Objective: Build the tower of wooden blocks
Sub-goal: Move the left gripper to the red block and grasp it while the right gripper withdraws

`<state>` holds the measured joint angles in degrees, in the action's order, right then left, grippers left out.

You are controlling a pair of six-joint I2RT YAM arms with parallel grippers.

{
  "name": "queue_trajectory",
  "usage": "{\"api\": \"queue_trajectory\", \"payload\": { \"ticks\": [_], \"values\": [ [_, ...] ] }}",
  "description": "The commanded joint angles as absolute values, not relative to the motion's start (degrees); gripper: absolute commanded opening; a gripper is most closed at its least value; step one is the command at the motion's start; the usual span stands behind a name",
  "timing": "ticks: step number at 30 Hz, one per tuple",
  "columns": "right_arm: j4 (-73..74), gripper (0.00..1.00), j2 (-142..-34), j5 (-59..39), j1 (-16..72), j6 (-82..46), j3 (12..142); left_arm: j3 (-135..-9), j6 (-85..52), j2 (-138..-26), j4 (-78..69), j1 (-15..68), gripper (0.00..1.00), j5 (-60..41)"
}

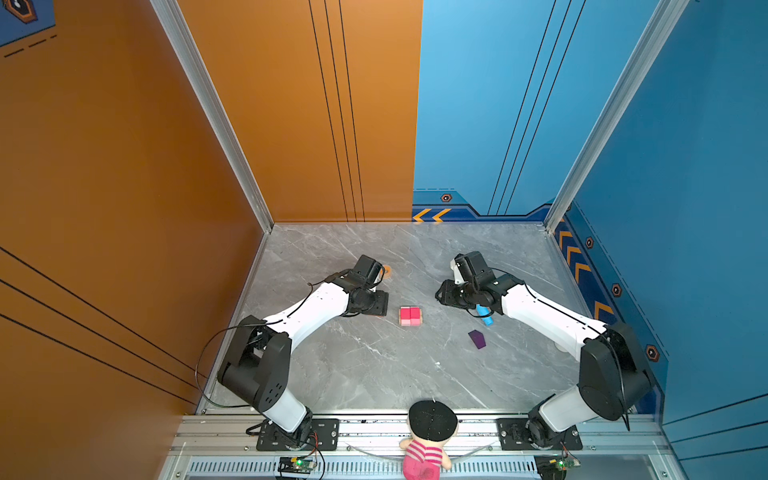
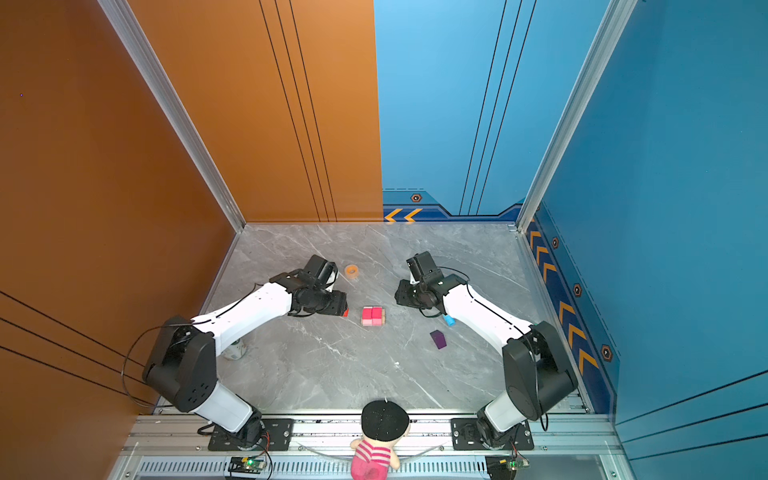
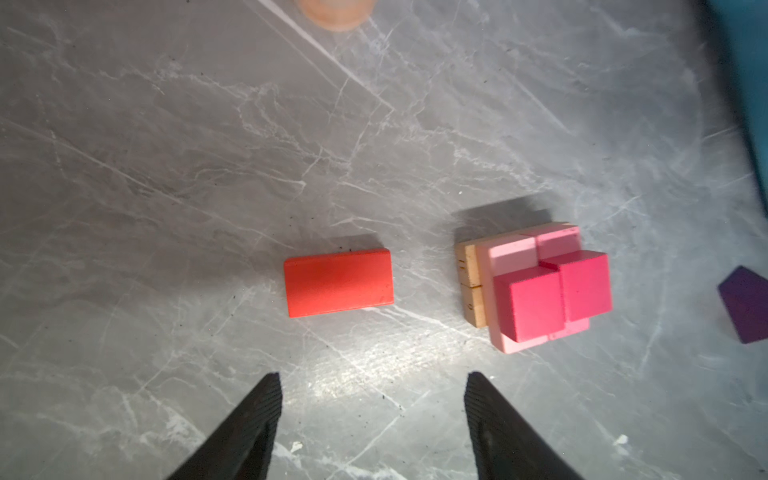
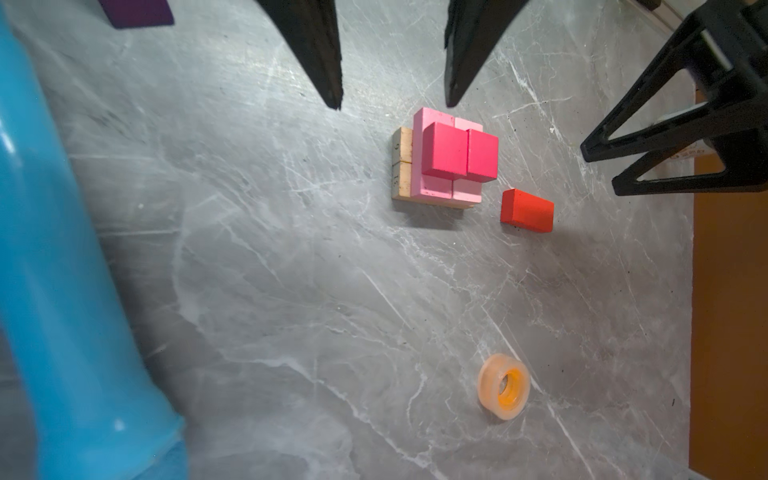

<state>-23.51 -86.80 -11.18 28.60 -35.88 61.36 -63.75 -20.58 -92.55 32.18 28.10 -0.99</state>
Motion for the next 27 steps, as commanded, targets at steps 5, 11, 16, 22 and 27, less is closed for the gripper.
{"api": "queue_trajectory", "payload": {
  "ticks": [5, 11, 16, 22, 27],
  "values": [
    [-23.00, 0.48, -81.06, -9.40, 25.07, -35.60, 56.16, -66.29, -17.80, -99.35, 34.71, 27.51, 0.78, 1.21],
    [-21.48, 0.48, -79.19, -9.97, 23.17, -36.10, 53.30, -68.23, -17.67, -101.82, 35.07, 27.36, 0.80, 1.55],
    [-21.22, 0.48, -79.20, -10.42, 22.33, -36.13, 52.64, -69.25, -17.66, -103.55, 35.07, 27.40, 0.81, 3.38],
    [-21.15, 0.48, -79.19, -10.57, 21.99, -36.17, 52.56, -71.26, -17.49, -106.37, 35.33, 27.49, 0.78, 3.47],
    [-21.09, 0.48, -79.22, -10.64, 21.92, -36.21, 52.27, -72.39, -17.57, -107.44, 35.41, 27.60, 0.74, 4.04]
  ]
}}
